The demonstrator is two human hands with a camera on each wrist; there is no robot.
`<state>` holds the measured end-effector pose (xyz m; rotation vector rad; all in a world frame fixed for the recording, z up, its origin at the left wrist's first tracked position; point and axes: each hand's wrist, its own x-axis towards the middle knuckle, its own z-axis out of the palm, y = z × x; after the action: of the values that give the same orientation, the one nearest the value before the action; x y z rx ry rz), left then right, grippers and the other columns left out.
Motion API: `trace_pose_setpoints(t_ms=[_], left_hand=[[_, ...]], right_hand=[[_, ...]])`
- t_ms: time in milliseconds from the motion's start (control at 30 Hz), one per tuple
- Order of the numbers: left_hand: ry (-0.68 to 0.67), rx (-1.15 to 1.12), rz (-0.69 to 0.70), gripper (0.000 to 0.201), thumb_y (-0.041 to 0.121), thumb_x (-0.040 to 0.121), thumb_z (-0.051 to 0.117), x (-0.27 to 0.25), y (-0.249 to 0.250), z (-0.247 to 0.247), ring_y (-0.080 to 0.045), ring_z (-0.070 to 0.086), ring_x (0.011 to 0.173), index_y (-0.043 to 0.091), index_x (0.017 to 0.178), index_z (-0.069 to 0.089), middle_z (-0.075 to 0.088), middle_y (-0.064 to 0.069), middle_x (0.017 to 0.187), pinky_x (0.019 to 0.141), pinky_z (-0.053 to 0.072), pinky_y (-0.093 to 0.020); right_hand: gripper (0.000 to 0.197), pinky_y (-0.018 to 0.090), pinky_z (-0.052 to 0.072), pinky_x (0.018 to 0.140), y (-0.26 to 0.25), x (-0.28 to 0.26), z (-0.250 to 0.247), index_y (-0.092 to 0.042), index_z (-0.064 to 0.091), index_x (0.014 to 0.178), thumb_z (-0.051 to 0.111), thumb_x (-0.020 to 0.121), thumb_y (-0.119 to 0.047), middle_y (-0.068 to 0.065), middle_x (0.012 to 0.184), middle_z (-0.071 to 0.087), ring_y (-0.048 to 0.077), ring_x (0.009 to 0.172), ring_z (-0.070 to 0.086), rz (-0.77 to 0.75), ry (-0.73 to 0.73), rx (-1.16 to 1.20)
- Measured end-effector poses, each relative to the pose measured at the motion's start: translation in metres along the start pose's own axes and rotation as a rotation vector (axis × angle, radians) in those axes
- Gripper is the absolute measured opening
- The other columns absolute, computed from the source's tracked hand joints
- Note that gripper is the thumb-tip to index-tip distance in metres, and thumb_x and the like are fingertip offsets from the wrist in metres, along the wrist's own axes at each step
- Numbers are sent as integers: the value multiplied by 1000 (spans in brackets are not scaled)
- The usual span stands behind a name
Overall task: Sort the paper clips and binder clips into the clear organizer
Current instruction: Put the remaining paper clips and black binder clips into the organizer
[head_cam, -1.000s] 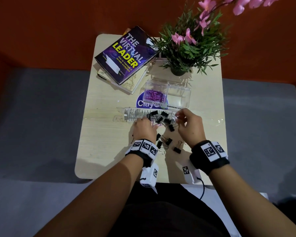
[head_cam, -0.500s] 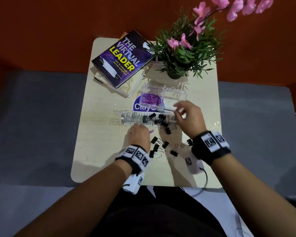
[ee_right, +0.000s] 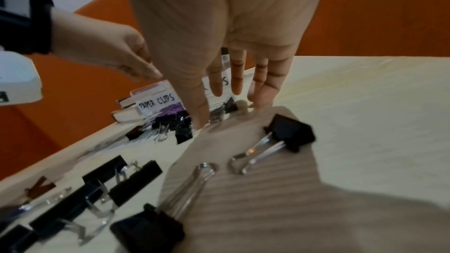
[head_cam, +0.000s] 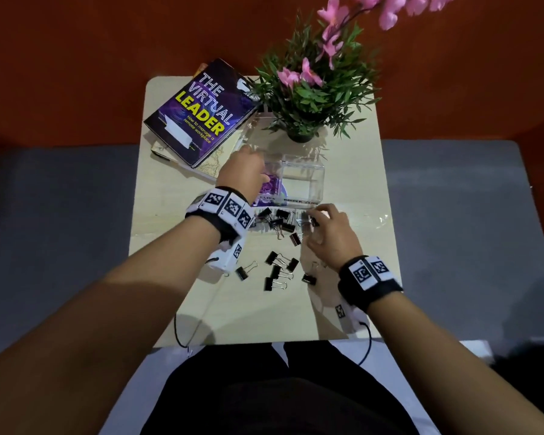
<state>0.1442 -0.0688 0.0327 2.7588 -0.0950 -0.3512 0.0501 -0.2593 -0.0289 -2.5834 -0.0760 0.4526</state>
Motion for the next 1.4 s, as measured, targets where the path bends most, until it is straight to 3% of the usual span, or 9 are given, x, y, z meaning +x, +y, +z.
trace_pose_setpoints(t_ms=[67,133,200,300,467,700,1067,1233,1400], left_hand=[[58,-18,118,13,22,88,66,-18,1,6,-24,61,94,10,92,63,60,-8,113,82,53,-39],[-36,38,288,13,26,90,62,-40,-2,18,-21,59,97,14,96,62,60,-3,109,81,54,-37],[-162,173,382,26,28,90,62,-56,-9,33,-21,53,111,16,113,58,56,-3,122,83,52,-38],[-212,252,290,55,39,86,64,-60,-20,52,-25,40,129,19,134,45,43,-5,141,88,52,-42],[-215,207,113,74,56,80,63,-62,-21,73,-31,36,127,29,142,33,40,-4,143,90,51,-47],[-138,-83,8,34,33,81,73,-66,-23,81,-27,44,113,20,111,63,50,-3,121,97,45,-44],[-209,-208,21,12,6,77,70,-64,-25,68,-27,58,84,11,86,64,49,-4,95,80,54,-39],[-301,-103,87,6,2,81,64,-59,-24,62,-30,59,83,6,84,65,43,-1,87,69,45,-31],[-274,-202,113,9,4,82,65,-53,-5,29,-20,57,70,7,73,65,60,-9,82,67,46,-30]], right_hand=[[64,44,52,83,-5,3,1,-22,48,128,76,70,-21,8,132,43,32,116,40,5,-69,-24],[77,44,51,82,-8,1,6,-25,45,129,83,63,-32,8,130,41,30,116,36,15,-106,-40],[81,44,53,79,-12,-2,12,-25,44,129,83,59,-39,10,128,40,30,114,35,7,-99,-82],[76,43,54,74,-20,-5,21,-22,46,127,82,62,-40,11,125,41,31,113,37,31,-43,-97],[51,40,51,69,-27,-4,32,-19,57,116,78,71,-29,12,119,46,33,108,41,90,20,1],[19,38,50,75,-23,-7,32,-18,65,91,70,73,-17,10,107,50,33,97,46,82,53,85],[6,27,43,64,-23,-5,14,-12,68,76,71,71,-10,4,82,57,22,73,55,89,48,216],[13,28,53,63,-28,-5,-16,-11,65,66,68,73,-1,9,69,68,23,65,63,114,189,378],[7,26,54,69,-50,26,-61,-9,68,70,67,76,-6,7,71,70,19,68,65,37,383,425]])
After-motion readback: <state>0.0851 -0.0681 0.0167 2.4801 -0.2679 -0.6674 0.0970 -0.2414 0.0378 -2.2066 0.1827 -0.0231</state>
